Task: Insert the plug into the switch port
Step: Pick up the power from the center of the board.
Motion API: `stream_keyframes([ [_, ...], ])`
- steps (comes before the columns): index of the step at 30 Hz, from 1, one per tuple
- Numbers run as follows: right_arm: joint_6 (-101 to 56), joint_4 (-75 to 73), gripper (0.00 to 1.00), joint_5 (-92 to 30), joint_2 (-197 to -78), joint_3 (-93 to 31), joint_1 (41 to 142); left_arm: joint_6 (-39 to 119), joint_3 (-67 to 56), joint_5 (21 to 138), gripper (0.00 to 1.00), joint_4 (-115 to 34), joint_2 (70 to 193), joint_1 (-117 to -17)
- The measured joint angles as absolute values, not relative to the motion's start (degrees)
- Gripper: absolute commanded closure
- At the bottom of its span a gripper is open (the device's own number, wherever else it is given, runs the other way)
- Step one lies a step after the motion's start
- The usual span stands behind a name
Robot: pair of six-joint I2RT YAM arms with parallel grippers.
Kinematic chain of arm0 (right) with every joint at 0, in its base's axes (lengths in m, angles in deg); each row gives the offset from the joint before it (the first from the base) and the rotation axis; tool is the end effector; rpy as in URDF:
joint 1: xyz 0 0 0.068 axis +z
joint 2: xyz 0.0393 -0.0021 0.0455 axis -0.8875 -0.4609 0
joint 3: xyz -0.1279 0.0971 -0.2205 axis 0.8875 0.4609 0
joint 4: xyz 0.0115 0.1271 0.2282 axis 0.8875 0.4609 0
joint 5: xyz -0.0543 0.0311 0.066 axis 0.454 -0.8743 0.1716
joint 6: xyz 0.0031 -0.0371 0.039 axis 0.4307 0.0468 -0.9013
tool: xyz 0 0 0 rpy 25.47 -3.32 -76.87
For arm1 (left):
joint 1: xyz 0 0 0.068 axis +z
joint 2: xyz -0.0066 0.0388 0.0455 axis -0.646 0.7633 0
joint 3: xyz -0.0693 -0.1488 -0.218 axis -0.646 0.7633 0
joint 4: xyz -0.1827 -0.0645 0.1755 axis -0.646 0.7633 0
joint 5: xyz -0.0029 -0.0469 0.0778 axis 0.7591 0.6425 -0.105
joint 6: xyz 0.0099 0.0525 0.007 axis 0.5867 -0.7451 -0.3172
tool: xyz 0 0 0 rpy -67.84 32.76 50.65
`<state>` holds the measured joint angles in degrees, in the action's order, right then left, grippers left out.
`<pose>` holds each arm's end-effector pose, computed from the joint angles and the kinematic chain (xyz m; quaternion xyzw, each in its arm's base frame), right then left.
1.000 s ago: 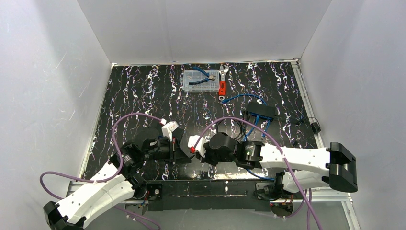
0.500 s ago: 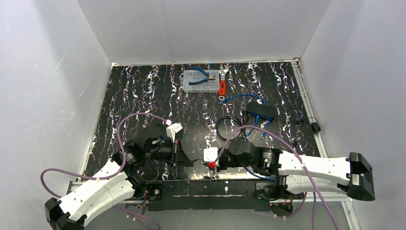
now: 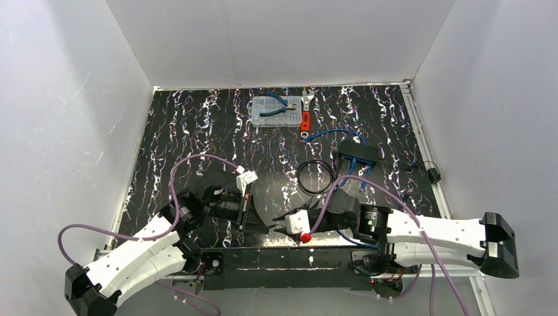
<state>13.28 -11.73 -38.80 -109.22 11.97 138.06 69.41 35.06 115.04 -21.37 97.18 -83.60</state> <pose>0.0454 0.2127 0.2788 -0.6500 0.3973 0.3445 0.5486 0.1016 -0.1297 0.2596 0.2109 0.7869 -0.5608 0.1474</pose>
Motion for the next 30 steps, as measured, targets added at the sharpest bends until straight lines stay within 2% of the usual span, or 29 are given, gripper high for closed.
stream_keyframes([
  [20,13.32,-13.00,0.68,-41.99,-111.91,11.97,138.50,69.41,35.08,117.54,1.00,-22.25,97.45,-83.60],
  [30,13.28,-13.82,0.77,-42.03,-112.78,11.97,138.70,69.58,35.66,118.70,1.00,-23.57,97.43,-83.60],
])
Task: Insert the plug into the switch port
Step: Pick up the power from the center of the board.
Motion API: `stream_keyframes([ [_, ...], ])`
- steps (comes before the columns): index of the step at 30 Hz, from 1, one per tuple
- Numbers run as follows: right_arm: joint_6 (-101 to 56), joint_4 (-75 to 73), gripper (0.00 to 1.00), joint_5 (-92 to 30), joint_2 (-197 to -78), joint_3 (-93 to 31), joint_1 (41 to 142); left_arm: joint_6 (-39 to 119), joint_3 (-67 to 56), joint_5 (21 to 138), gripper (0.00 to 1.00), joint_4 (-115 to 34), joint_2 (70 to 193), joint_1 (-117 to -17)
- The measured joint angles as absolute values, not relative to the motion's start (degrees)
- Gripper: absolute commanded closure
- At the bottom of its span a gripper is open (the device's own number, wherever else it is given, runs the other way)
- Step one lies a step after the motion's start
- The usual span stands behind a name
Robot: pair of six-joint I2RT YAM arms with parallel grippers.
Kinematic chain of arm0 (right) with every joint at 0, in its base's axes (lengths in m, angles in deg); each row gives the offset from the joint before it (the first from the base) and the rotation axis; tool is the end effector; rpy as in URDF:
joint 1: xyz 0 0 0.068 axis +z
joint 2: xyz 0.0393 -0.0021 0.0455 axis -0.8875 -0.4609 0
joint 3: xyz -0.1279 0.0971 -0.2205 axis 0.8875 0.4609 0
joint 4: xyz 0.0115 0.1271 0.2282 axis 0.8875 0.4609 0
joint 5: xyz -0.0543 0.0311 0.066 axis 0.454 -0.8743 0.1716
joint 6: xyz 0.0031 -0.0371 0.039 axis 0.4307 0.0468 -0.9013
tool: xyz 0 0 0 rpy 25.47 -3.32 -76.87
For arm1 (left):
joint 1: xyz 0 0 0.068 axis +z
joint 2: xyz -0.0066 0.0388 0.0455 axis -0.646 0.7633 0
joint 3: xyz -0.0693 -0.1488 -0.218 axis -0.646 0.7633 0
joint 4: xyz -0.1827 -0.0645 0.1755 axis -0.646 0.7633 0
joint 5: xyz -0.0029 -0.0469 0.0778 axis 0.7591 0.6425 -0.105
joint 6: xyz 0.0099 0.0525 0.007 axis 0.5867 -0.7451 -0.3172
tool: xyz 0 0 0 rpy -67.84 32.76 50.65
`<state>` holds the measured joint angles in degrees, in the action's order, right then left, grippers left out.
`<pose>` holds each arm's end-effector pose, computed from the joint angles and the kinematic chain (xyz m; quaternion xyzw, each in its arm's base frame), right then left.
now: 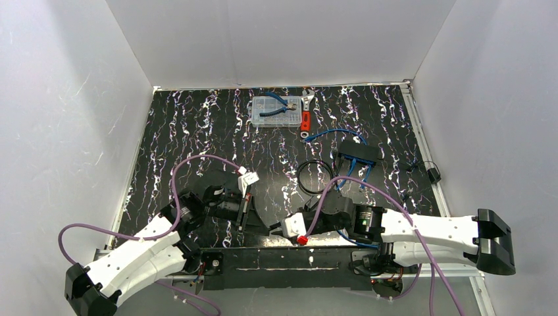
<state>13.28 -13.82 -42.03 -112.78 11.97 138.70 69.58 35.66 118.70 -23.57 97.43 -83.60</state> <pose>0.0436 0.2235 0.2702 -0.6662 0.3837 0.3633 0.5263 0.1009 -0.1313 0.2595 0.2289 0.7706 -0.5796 0.1334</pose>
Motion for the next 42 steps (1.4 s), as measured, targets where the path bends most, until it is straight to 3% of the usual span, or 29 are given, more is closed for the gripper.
stream_keyframes([
  [4,13.26,-13.89,0.82,-42.03,-113.03,11.97,138.72,69.68,36.33,118.96,1.00,-24.15,97.45,-83.60],
  [7,13.18,-13.96,0.98,-42.02,-113.05,11.97,138.72,69.81,36.65,119.19,1.00,-24.49,97.43,-83.60],
  [14,13.10,-14.05,0.99,-42.01,-113.29,11.97,138.72,70.00,36.81,119.45,1.00,-24.44,97.43,-83.60],
  [23,12.75,-14.24,0.99,-40.38,-114.41,11.97,138.86,69.14,36.37,115.02,0.47,-21.68,96.00,-83.60],
  [32,11.36,-15.27,0.99,-31.99,-116.31,11.97,139.06,66.88,30.77,99.85,0.04,-13.34,93.06,-83.60],
  [42,8.92,-19.91,0.99,-21.93,-125.94,11.58,138.45,63.93,21.70,77.31,0.02,-2.44,102.89,-81.65],
])
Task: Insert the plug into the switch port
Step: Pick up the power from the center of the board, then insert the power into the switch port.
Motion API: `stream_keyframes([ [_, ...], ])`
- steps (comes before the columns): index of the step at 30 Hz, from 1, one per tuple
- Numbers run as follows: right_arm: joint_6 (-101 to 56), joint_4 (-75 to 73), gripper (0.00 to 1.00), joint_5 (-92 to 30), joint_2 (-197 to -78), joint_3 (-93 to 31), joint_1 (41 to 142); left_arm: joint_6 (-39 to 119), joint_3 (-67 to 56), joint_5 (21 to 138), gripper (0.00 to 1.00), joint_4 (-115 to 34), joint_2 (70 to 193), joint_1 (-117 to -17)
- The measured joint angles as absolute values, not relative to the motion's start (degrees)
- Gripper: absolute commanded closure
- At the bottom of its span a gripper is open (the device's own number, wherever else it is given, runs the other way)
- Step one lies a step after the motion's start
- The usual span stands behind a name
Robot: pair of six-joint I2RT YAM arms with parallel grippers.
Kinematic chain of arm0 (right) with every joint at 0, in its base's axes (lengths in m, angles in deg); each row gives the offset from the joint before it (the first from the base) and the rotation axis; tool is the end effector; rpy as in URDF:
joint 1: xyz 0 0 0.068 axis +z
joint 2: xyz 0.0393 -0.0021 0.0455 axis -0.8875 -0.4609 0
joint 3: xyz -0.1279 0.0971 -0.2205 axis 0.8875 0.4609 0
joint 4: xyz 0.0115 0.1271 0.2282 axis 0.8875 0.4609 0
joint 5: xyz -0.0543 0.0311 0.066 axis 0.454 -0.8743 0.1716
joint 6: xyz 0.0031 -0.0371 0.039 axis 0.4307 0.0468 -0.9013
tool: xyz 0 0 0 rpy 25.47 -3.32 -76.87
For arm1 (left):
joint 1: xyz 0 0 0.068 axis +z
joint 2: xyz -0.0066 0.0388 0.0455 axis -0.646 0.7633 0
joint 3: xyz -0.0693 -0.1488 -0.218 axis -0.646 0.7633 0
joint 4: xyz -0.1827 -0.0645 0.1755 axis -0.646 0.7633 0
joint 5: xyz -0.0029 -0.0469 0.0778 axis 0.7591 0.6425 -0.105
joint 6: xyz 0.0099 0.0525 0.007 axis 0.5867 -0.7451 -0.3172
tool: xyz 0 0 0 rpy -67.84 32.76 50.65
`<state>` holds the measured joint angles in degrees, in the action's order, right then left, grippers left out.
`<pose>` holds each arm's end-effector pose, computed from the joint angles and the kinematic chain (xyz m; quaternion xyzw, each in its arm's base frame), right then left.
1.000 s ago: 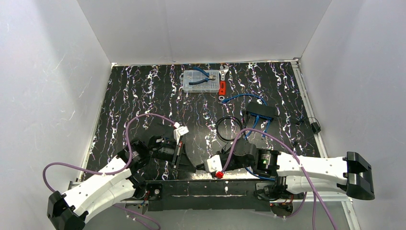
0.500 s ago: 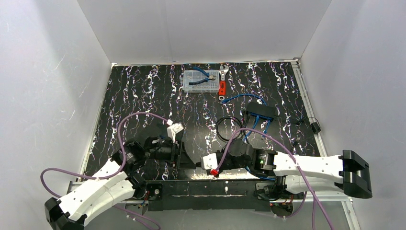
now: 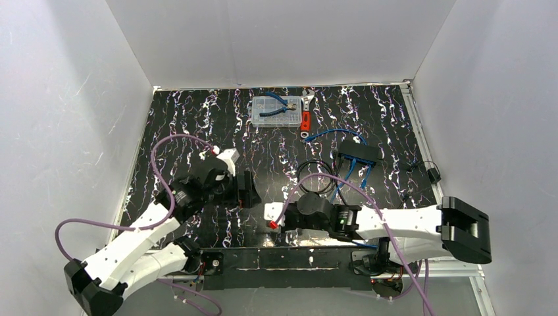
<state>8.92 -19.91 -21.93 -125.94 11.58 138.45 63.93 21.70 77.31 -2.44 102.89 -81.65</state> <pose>0.0655 0.2562 0.2313 -0.6145 0.5240 0.2434 0.5372 0.1280 -0.1179 0.2893 0.0688 0.8959 -0.3077 0.3129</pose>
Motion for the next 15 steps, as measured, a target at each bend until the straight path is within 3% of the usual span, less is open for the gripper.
stream_keyframes([
  [15,2.04,-24.90,0.99,-15.23,-141.54,2.13,132.49,56.33,16.95,72.04,0.02,-0.53,116.66,-54.01],
])
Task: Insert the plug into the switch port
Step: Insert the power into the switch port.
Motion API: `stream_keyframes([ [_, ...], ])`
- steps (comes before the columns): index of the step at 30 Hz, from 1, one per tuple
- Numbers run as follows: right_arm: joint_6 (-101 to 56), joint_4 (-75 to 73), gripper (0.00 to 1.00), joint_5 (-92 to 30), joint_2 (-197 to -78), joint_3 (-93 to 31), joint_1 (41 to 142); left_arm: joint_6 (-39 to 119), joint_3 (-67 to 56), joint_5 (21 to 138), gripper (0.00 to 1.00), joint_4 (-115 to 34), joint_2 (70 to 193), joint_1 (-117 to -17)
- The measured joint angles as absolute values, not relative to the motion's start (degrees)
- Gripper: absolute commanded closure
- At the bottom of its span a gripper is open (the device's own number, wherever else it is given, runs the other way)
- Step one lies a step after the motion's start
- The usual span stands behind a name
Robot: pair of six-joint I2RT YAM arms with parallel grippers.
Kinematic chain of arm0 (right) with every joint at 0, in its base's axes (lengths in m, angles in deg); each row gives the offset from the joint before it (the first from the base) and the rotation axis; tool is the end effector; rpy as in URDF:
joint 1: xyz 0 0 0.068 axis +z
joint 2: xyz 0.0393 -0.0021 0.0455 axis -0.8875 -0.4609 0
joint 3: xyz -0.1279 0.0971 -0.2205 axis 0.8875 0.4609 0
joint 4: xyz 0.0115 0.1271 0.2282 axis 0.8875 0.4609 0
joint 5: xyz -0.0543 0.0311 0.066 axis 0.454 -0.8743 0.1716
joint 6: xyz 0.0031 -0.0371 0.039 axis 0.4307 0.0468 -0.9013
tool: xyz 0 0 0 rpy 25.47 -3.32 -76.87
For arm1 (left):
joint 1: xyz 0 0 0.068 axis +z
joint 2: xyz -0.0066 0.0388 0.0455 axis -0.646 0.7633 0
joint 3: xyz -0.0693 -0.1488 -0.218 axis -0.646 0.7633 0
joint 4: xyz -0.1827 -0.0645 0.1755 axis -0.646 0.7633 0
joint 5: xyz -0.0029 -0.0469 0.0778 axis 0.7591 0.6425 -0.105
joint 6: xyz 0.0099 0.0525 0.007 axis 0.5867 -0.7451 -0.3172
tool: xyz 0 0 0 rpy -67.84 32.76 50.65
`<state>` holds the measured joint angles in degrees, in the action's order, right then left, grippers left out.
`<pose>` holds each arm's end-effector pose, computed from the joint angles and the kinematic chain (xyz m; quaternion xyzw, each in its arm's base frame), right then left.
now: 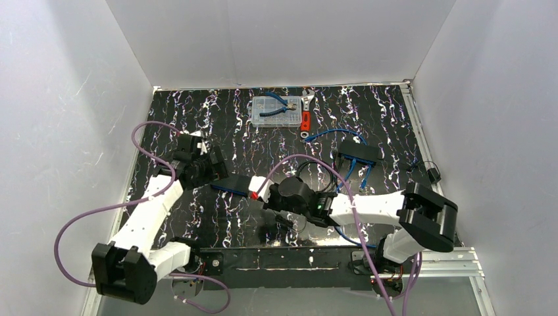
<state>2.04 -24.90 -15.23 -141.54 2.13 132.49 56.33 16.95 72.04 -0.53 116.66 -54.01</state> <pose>0.1152 0.3003 0.2209 -0.5303 0.6155 0.2006 0.5474 0.2094 -0.0518 0.2718 -0.1133 0.9301 -0.1291 0.3246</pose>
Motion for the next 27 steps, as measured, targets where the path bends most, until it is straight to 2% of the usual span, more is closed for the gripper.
stream_keyframes([
  [4,0.75,-25.30,0.99,-14.93,-145.21,0.64,131.02,54.91,15.69,73.22,0.02,-0.76,122.73,-49.80],
  [13,-1.58,-25.57,0.99,-15.19,-151.99,-2.75,128.48,50.37,11.47,78.06,0.03,-3.67,136.49,-46.96],
  [27,-5.98,-25.56,0.99,-22.10,-155.45,-3.83,124.53,47.90,12.70,87.08,0.18,-10.72,145.88,-42.45],
])
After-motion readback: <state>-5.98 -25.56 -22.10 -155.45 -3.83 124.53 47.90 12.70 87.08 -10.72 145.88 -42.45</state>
